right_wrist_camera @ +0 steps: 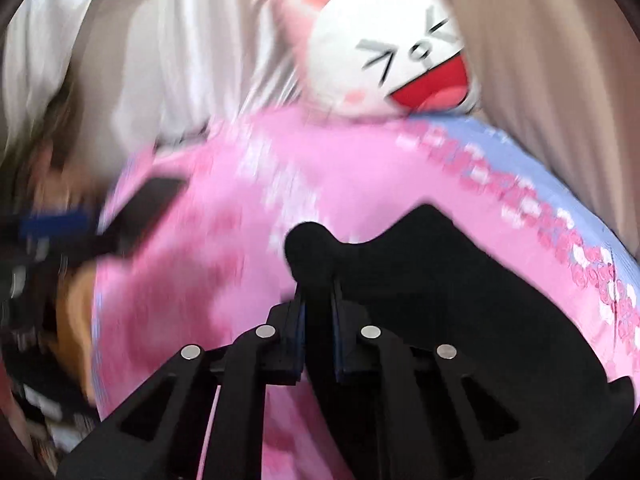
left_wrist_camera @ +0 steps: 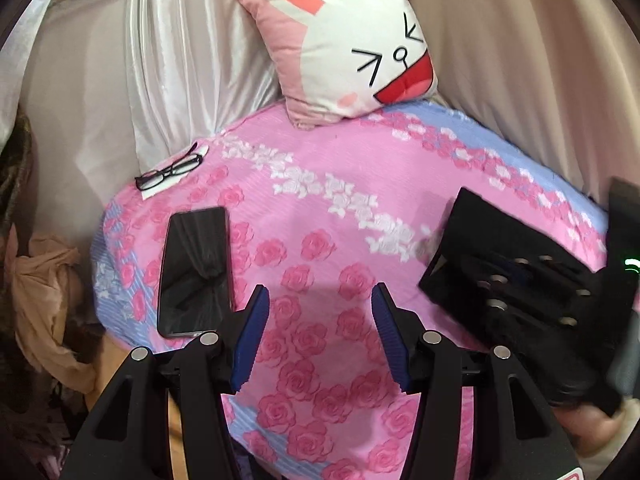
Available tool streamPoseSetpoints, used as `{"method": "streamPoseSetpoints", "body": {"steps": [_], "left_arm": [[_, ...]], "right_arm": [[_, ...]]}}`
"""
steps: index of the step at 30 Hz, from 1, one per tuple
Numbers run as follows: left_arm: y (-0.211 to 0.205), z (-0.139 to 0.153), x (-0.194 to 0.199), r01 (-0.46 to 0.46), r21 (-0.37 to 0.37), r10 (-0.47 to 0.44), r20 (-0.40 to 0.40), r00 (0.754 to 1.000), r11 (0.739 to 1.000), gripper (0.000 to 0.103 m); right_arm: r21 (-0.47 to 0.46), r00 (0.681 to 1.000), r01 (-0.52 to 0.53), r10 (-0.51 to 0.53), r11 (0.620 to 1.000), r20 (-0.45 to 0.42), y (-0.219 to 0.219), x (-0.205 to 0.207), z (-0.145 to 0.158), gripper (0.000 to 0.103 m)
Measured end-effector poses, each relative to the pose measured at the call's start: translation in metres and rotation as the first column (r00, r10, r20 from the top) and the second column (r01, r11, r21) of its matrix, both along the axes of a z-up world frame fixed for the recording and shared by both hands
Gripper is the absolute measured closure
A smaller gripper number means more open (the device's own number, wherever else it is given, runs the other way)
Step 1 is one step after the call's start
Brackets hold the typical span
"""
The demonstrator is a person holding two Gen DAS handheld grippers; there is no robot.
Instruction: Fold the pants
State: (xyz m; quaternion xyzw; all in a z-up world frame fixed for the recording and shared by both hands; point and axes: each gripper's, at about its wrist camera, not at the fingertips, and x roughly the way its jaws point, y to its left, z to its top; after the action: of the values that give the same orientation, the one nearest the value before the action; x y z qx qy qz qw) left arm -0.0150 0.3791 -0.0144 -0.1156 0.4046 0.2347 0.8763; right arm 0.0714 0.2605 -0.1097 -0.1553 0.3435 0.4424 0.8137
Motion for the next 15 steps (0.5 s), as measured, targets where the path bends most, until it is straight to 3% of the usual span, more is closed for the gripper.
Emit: {"method": "streamPoseSetpoints", "body": {"steps": [1, 3, 6, 8, 10, 12, 15], "left_arm": [[-0.001, 0.002, 0.002, 0.001, 0.000, -0.001, 0.004, 1.000, 1.000, 0.052], [-0.008, 0.009, 0.009, 0.007, 0.001, -0.007, 0.022, 1.000, 1.000, 0.052], [-0.017, 0.020, 0.013, 0.023, 0.003, -0.023, 0.051, 0.998, 1.000, 0.052], [-0.029, 0.028, 0.017, 0.056, 0.014, -0.057, 0.078, 0.995, 0.998, 0.052], [-0.048, 0.033, 0.030, 0.112, 0.016, -0.113, 0.093, 0.989, 0.994, 0.045], [-0.069, 0.030, 0.046, 0.169, 0.021, -0.170, 0.088, 0.982, 0.985, 0.041], [-0.121, 0.011, 0.086, 0.287, 0.028, -0.288, 0.045, 0.957, 0.958, 0.041]], "right_arm": [[-0.072, 0.994, -0.039, 0.031, 0.997, -0.102, 0.014, 0.006, -0.025, 0.074], [0.011, 0.998, -0.047, 0.048, 0.999, -0.047, 0.004, -0.007, -0.014, 0.045], [0.190, 0.997, -0.044, 0.055, 0.981, -0.057, -0.056, -0.027, 0.027, 0.044], [0.218, 0.998, 0.042, -0.032, 0.975, -0.053, -0.108, -0.023, 0.038, 0.044], [0.223, 0.984, 0.169, -0.151, 0.960, -0.094, -0.169, -0.009, 0.036, 0.061], [0.162, 0.951, 0.305, -0.291, 0.938, -0.107, -0.221, 0.010, 0.027, 0.071], [0.119, 0.861, 0.491, -0.461, 0.863, -0.215, -0.302, 0.056, 0.007, 0.073]]}}
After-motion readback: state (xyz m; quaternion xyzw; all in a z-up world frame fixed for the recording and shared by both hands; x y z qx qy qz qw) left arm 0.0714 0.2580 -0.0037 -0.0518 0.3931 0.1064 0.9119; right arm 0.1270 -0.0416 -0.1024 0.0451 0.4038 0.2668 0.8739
